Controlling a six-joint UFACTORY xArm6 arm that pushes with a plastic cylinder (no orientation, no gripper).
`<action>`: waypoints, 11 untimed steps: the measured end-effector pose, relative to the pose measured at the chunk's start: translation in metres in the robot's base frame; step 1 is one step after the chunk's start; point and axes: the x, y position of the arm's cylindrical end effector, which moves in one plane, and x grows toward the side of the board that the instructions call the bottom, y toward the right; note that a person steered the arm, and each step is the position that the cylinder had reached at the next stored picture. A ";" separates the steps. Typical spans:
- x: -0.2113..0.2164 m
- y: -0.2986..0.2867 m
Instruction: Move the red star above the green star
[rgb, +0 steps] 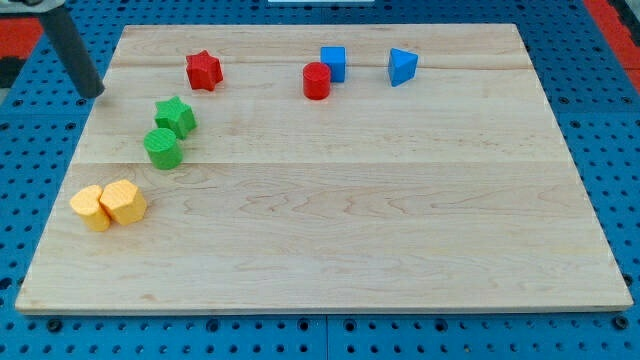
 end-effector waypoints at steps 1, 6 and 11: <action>-0.048 0.002; -0.059 0.182; -0.042 0.116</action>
